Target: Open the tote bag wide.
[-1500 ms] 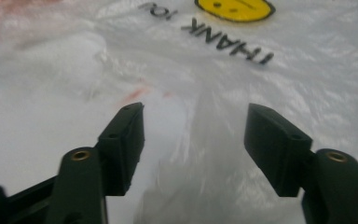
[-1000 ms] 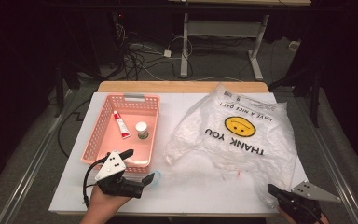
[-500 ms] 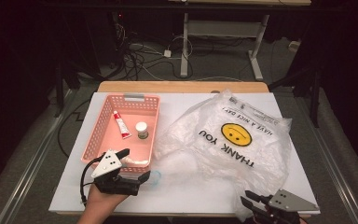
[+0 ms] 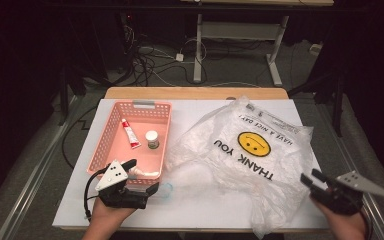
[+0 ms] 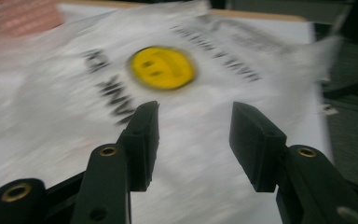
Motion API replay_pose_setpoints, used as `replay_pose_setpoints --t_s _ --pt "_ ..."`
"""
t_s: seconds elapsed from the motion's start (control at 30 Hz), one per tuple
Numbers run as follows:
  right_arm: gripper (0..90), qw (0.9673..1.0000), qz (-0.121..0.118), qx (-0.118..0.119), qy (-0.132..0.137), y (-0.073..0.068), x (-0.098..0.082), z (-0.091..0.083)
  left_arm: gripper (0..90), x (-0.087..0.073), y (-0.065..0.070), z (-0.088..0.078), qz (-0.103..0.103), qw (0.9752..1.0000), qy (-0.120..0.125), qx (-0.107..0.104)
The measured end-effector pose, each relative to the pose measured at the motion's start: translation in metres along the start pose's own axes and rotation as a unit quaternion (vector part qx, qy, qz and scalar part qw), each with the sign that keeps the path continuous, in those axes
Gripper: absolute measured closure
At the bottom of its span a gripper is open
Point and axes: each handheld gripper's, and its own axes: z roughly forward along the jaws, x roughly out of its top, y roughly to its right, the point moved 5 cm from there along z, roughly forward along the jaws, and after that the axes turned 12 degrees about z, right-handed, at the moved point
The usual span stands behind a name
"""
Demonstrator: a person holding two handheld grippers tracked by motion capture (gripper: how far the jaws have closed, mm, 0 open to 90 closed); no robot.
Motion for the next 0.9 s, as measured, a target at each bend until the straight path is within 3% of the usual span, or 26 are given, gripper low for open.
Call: replay_pose_setpoints --t_s 0.03,0.13,0.17,0.2,0.23,0.27,0.43,0.57,0.63,0.7,0.73,0.77,0.8,0.83,0.87,0.9 --pt "52.3 0.9995 0.01 -0.028 0.006 0.023 0.013 0.01 0.0 -0.001 0.0 0.0 -0.004 1.0 0.001 0.0" --pt "50.5 0.9986 0.023 -0.047 -0.002 0.041 0.023 0.025 0.0 -0.001 0.0 -0.001 -0.005 1.0 0.001 0.001" --pt "48.2 0.9982 0.023 -0.052 -0.015 0.054 0.029 0.043 0.0 -0.001 0.001 -0.001 -0.004 1.0 -0.001 0.001" --pt "48.2 0.9982 0.023 -0.052 -0.015 0.054 0.029 0.043 0.0 -0.001 0.002 -0.001 -0.003 1.0 -0.001 0.001" --pt "46.1 0.9979 0.023 -0.054 -0.029 0.061 0.034 0.061 0.0 -0.002 0.002 -0.001 -0.003 1.0 -0.001 0.001" --pt "46.1 0.9979 0.023 -0.054 -0.029 0.061 0.034 0.061 0.0 -0.002 0.002 -0.001 -0.003 1.0 -0.002 0.001" --pt "39.6 0.9972 0.036 -0.05 -0.042 0.074 0.05 0.101 0.0 -0.002 0.004 -0.001 -0.002 1.0 -0.004 0.003" --pt "28.6 0.9942 0.045 -0.054 -0.081 0.089 0.056 0.135 0.0 -0.004 0.002 -0.002 -0.005 0.9999 -0.006 0.008" --pt "28.7 0.9929 0.049 -0.053 -0.094 0.091 0.055 0.14 0.0 -0.005 0.001 -0.002 -0.008 0.9999 -0.007 0.01" --pt "38.6 0.9902 0.029 -0.061 -0.122 0.09 0.048 0.151 0.0 -0.005 0.001 -0.002 -0.011 0.9999 -0.007 0.011" --pt "38.6 0.9902 0.029 -0.061 -0.122 0.09 0.048 0.151 0.0 -0.005 0.001 -0.003 -0.012 0.9998 -0.007 0.011" --pt "53.2 0.9896 0.016 -0.069 -0.125 0.088 0.045 0.152 0.0 -0.005 0.001 -0.003 -0.011 0.9999 -0.007 0.011" --pt "53.2 0.9896 0.016 -0.069 -0.125 0.088 0.045 0.152 0.0 -0.005 0.001 -0.003 -0.011 0.9999 -0.006 0.011" --pt "67.6 0.9892 0.015 -0.068 -0.129 0.087 0.041 0.152 0.0 -0.005 0.001 -0.003 -0.012 0.9999 -0.006 0.01" --pt "75.9 0.9892 0.011 -0.075 -0.125 0.087 0.04 0.152 0.0 -0.005 0.001 -0.003 -0.011 0.9999 -0.006 0.01" --pt "75.9 0.9892 0.011 -0.075 -0.125 0.087 0.04 0.152 0.0 -0.005 0.001 -0.003 -0.01 0.9999 -0.006 0.009"
